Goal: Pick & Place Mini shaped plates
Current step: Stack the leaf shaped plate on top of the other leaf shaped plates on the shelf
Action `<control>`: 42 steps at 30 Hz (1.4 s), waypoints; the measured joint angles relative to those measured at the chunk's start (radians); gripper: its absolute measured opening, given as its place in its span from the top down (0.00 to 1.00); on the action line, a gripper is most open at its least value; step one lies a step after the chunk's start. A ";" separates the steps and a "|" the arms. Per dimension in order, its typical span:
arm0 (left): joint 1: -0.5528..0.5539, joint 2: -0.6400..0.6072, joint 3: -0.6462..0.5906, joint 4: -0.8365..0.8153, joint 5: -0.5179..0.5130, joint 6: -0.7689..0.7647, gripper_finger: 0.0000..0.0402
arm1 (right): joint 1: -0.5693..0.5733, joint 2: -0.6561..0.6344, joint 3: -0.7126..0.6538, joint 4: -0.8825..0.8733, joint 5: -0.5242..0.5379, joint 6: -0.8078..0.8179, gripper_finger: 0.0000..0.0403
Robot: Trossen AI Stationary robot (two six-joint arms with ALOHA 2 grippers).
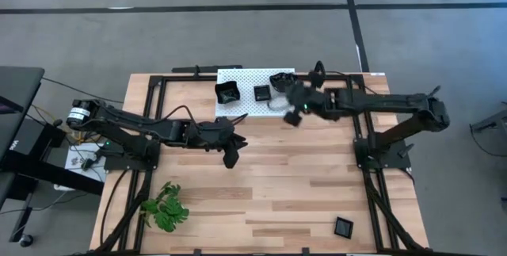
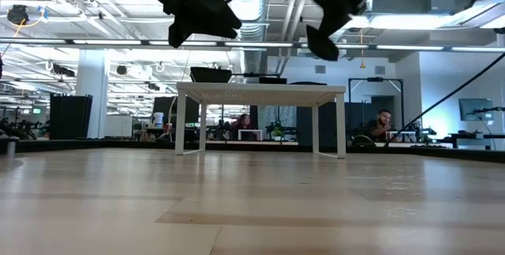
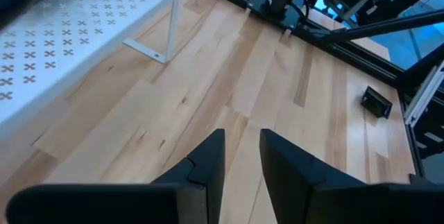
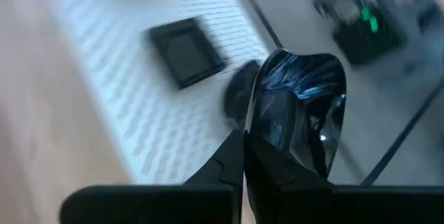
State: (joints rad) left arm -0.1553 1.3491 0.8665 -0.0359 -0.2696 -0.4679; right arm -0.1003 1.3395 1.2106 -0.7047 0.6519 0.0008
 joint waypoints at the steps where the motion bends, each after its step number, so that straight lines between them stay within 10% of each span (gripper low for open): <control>1: 0.001 0.000 0.000 0.002 -0.001 0.000 0.77 | -0.031 0.007 0.000 0.022 -0.008 0.040 0.99; 10: 0.000 0.000 0.000 0.011 0.000 0.000 0.77 | -0.216 0.090 0.035 0.101 -0.262 0.109 0.99; 42: 0.000 0.000 0.000 0.013 0.000 0.000 0.77 | -0.250 0.166 0.059 0.116 -0.262 0.146 0.83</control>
State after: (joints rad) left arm -0.1555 1.3491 0.8665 -0.0231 -0.2696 -0.4675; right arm -0.3500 1.5055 1.2694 -0.5886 0.3897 0.1473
